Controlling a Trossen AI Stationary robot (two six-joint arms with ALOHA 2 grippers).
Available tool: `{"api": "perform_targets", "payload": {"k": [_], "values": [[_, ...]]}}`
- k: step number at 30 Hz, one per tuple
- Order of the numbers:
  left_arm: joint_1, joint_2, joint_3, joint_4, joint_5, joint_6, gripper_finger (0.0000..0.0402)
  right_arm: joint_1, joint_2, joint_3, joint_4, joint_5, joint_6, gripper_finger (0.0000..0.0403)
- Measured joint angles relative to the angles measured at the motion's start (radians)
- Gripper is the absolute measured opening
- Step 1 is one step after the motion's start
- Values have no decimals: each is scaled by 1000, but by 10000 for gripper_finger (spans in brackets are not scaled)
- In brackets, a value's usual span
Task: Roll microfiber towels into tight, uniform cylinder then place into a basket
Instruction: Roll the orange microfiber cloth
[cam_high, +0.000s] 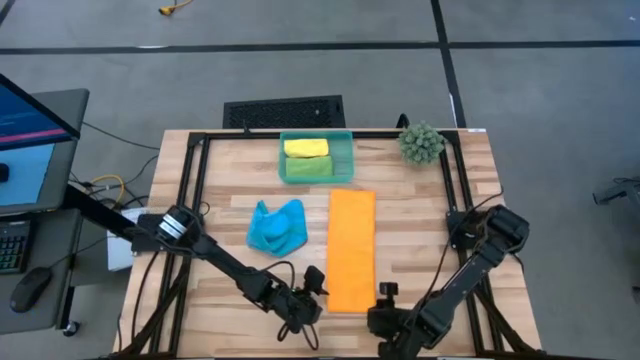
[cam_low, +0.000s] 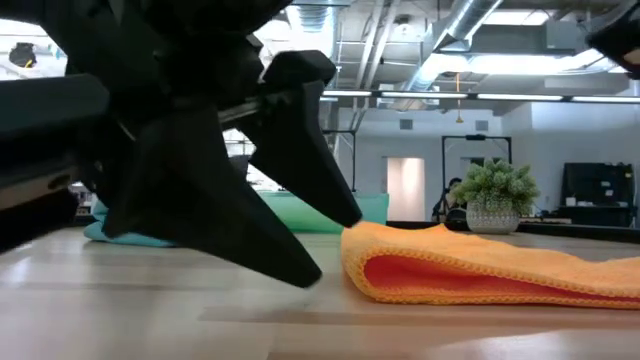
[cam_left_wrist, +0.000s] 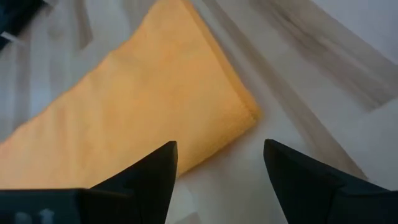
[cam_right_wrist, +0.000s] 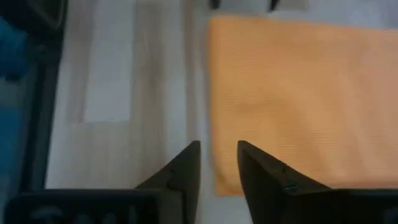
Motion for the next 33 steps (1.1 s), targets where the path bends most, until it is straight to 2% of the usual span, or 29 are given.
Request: {"api": "perform_targets", "payload": {"k": [2, 11, 17, 22, 28, 33], "values": [[3, 3, 0, 5, 16, 9, 233, -11, 11, -3, -4, -47, -30, 149], [39, 3, 0, 19, 51, 16, 233, -17, 8, -12, 10, -79, -42, 194], [68, 3, 0, 31, 144, 2, 233, -28, 8, -72, 43, -92, -27, 195], [69, 3, 0, 42, 149, 30, 233, -41, 8, -109, 81, -101, -16, 195], [72, 38, 3, 101, 164, 50, 233, -68, 0, -149, 124, -165, -6, 194], [74, 76, 7, 131, 160, 49, 233, -79, 1, -151, 129, -177, -4, 178]]}}
